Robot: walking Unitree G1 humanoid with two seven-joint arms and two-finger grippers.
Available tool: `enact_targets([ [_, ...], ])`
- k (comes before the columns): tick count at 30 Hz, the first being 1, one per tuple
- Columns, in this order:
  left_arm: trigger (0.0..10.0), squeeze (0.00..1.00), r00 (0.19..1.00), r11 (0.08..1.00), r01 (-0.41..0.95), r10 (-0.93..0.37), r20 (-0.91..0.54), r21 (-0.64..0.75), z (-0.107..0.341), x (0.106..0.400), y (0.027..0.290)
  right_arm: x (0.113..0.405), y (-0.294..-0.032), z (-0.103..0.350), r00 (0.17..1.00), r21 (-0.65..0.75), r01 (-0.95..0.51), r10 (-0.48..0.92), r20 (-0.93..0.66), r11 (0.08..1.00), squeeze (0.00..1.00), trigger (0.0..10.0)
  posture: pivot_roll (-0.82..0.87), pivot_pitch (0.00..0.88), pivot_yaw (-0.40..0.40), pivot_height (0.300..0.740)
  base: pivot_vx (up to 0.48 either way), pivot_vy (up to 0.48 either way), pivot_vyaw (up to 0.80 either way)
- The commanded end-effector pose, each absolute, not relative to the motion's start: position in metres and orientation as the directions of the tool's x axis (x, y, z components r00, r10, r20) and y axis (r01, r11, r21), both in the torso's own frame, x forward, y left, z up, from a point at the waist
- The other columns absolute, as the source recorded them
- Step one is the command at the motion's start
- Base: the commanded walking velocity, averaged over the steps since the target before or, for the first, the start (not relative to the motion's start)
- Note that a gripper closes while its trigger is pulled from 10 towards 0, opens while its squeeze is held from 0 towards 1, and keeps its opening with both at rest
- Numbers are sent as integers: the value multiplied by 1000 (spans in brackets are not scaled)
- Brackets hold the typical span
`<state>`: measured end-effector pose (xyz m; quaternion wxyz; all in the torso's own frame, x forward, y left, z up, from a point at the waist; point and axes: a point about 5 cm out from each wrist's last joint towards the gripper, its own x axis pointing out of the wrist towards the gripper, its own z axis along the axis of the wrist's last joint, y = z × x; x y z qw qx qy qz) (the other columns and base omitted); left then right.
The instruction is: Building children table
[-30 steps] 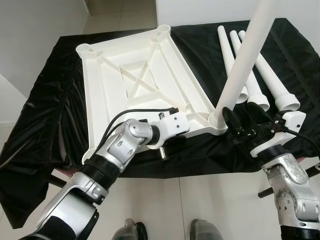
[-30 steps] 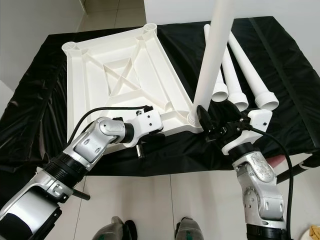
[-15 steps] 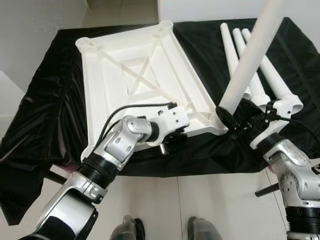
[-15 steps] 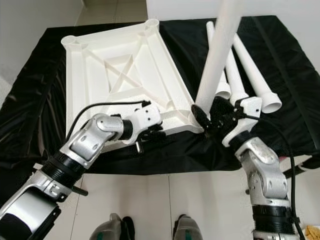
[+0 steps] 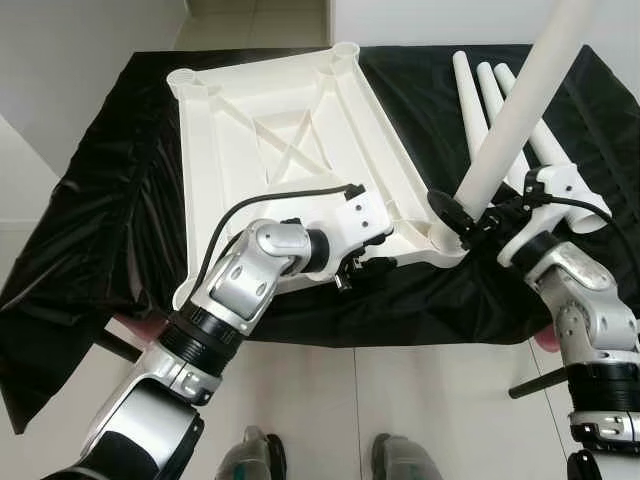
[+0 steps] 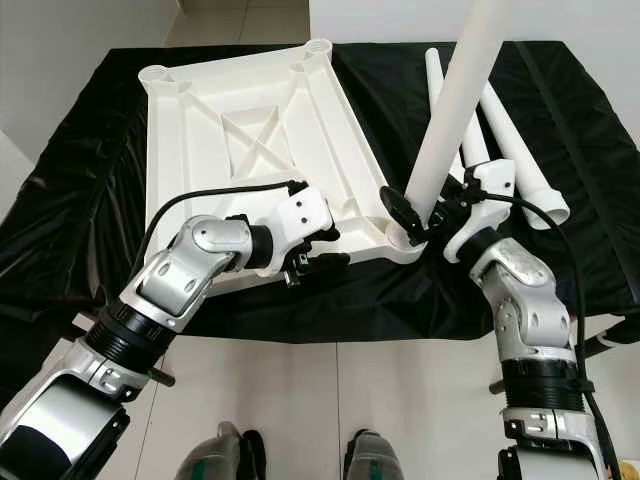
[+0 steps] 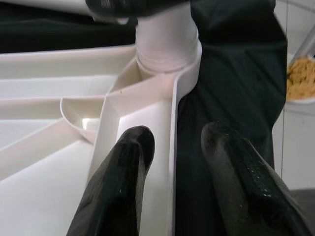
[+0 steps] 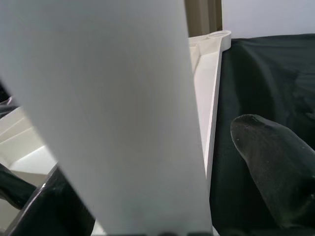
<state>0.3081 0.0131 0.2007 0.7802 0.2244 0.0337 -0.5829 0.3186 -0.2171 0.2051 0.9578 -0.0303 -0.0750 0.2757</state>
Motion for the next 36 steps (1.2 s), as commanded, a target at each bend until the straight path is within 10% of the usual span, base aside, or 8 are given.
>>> enact_targets([
  [1,10000,0,353,267,915,-894,-277,302,207,309,11,322,-216,205,823,-114,-545,556,115,830,0,10000,-83,116,55,740,0,0,0],
  [32,10000,0,571,552,819,-811,-126,158,211,313,12,340,-212,191,780,-130,-607,619,91,784,0,10000,-66,91,53,740,0,0,0],
  [34,10000,0,589,570,806,-801,-110,161,213,312,13,341,-212,191,778,-129,-609,621,95,783,0,9373,-67,88,54,740,0,0,0],
  [35,10000,0,600,582,797,-794,-100,163,215,311,13,341,-213,191,776,-130,-610,623,98,781,0,4980,-66,86,54,740,0,0,0],
  [36,10000,0,600,582,797,-794,-100,163,215,311,13,341,-213,191,776,-130,-610,623,98,781,0,4980,-66,86,54,740,0,0,0],
])
